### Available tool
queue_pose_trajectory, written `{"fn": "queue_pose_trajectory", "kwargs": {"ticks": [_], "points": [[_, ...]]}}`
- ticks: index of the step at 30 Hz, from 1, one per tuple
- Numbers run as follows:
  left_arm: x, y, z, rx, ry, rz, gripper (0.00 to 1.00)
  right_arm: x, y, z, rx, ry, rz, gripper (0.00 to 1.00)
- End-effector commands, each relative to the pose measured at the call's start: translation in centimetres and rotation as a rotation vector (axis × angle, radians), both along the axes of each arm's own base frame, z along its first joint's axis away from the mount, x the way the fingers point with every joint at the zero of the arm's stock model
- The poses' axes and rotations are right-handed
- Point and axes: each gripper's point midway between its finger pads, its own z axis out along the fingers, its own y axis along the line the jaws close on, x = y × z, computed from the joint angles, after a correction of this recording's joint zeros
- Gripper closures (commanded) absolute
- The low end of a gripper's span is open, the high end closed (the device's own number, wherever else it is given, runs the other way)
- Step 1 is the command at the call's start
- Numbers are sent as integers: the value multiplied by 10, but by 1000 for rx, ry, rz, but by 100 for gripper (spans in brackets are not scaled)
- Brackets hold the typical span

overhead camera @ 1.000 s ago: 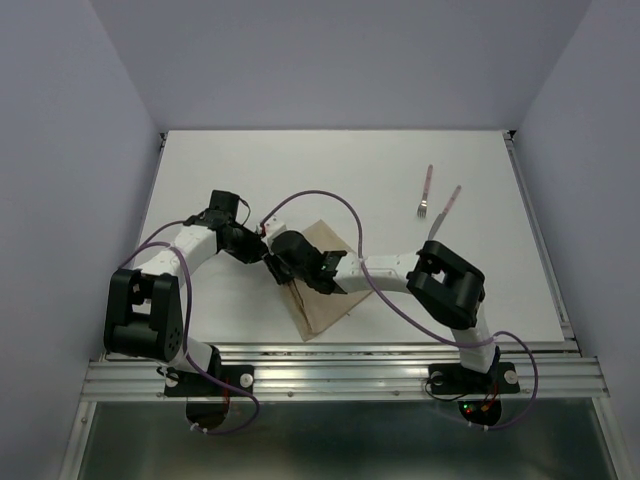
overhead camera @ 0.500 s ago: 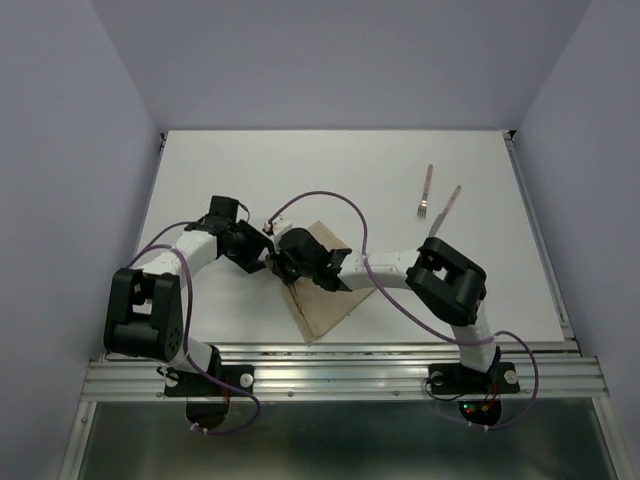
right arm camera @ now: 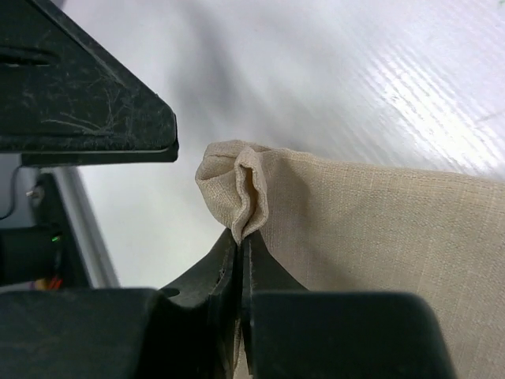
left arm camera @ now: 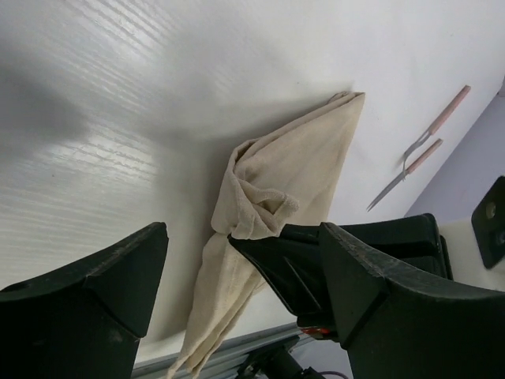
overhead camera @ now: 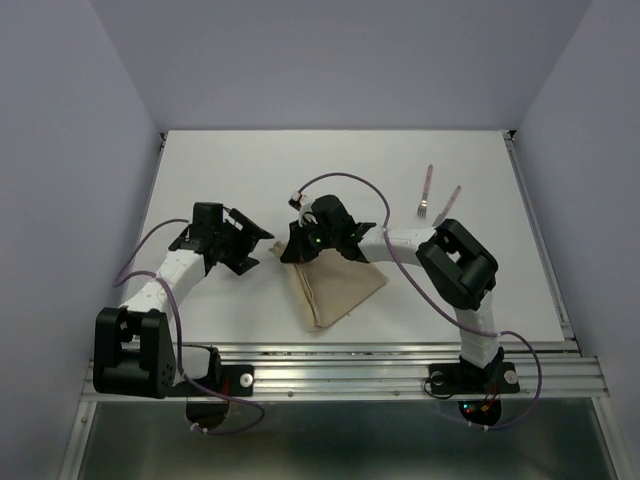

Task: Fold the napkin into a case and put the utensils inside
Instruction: Fold the lower triangle-folded napkin at the center of the board.

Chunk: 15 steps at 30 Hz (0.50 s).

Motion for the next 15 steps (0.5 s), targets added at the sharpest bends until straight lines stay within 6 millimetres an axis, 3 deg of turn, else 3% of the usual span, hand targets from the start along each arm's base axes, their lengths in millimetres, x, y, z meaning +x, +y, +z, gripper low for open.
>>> {"fn": "queue_pose_trajectory", "kwargs": {"ticks": [1, 6, 15], "points": [[-2, 8, 0, 15, -50, 5, 13, -14, 12, 27, 154, 134, 152, 99], [-7, 8, -8, 0, -63, -1, 22, -14, 9, 23, 198, 290, 197, 99], [-14, 3, -17, -16, -92, -47, 67, -19, 5, 25, 259, 449, 255, 99]]}}
